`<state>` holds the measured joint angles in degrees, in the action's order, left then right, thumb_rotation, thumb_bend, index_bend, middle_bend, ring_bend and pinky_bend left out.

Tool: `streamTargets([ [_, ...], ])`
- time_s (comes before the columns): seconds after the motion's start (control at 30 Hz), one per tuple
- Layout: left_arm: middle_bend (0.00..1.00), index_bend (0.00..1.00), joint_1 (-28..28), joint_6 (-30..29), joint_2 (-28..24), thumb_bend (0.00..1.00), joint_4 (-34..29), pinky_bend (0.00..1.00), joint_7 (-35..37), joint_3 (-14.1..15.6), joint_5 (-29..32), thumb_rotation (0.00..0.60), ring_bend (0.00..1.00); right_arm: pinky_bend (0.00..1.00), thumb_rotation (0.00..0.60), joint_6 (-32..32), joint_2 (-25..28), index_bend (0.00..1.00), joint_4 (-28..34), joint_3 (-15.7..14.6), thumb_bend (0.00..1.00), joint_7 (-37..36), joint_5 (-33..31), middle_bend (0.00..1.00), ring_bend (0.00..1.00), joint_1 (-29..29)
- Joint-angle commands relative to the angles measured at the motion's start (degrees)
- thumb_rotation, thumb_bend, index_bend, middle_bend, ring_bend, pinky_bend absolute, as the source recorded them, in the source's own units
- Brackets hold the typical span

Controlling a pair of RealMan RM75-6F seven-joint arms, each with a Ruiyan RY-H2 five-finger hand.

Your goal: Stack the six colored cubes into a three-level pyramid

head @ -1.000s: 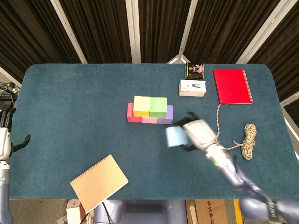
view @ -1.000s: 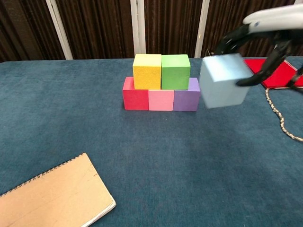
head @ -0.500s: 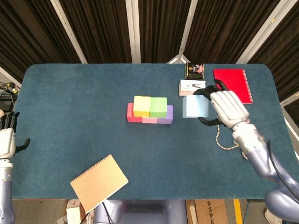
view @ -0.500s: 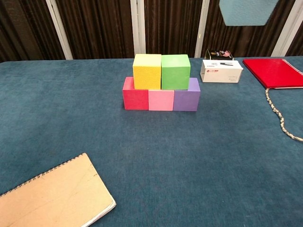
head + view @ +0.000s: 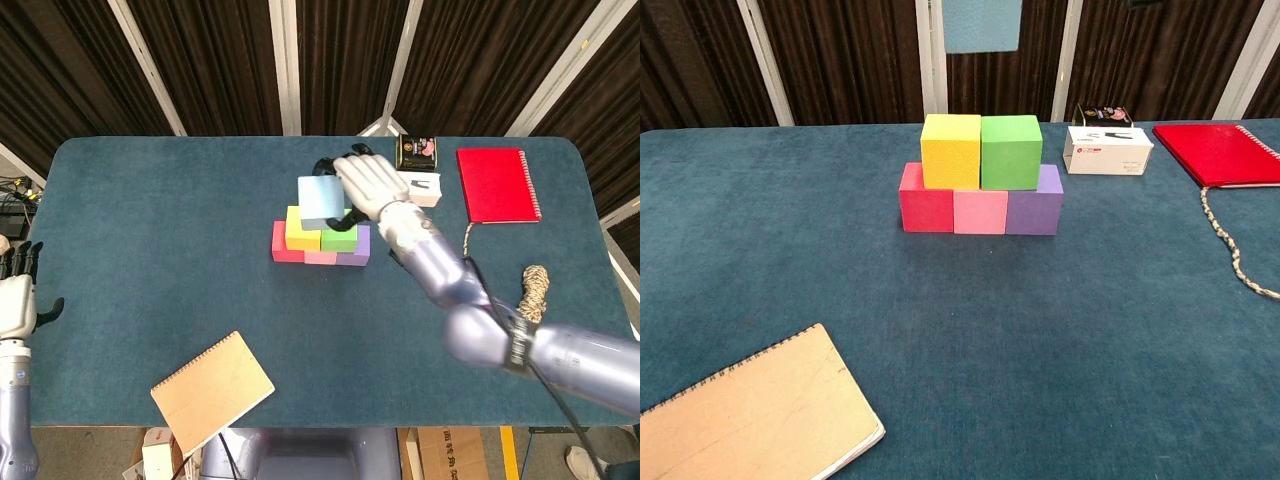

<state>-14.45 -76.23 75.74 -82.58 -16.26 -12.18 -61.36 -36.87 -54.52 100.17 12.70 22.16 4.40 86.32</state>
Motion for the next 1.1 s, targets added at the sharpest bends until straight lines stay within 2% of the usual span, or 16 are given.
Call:
streamTargets([
  [0.03,0.03,0.07,0.19,-0.36,-0.13,0.35,0.03,0.0,0.15,-0.25,0.28,0.6,0.0,0.0,0.6,0.98,-6.21,0.4,-7.37,-3.95,0.3,3.39,-10.85,0.36,0.21,5.15],
  [0.17,0.03,0.07,0.28,-0.62,-0.17,0.35,-0.14,0.0,-0.08,-0.29,0.41,0.6,0.0,0.0,0.6,2.45,-9.36,0.4,-13.07,-6.85,0.3,5.57,-14.58,0.36,0.21,6.95],
  [0.27,0.03,0.07,0.25,-0.9,0.03,0.35,-0.25,0.0,-0.58,-0.2,0.29,0.6,0.0,0.0,0.6,3.05,-10.58,0.4,-15.25,-7.62,0.3,5.87,-15.84,0.36,0.21,7.17],
  [0.57,0.03,0.07,-0.19,-1.03,1.26,0.35,0.61,0.0,-1.71,-0.33,0.66,0.6,0.0,0.0,0.6,6.5,-11.76,0.4,-17.87,-7.38,0.3,4.05,-13.86,0.36,0.21,6.05],
  [1.1,0.03,0.07,-0.38,-1.55,2.42,0.35,1.92,0.0,-2.01,-1.09,1.47,0.6,0.0,0.0,0.6,7.65,-14.72,0.4,-20.0,-6.59,0.3,-0.05,-8.05,0.36,0.21,5.47],
])
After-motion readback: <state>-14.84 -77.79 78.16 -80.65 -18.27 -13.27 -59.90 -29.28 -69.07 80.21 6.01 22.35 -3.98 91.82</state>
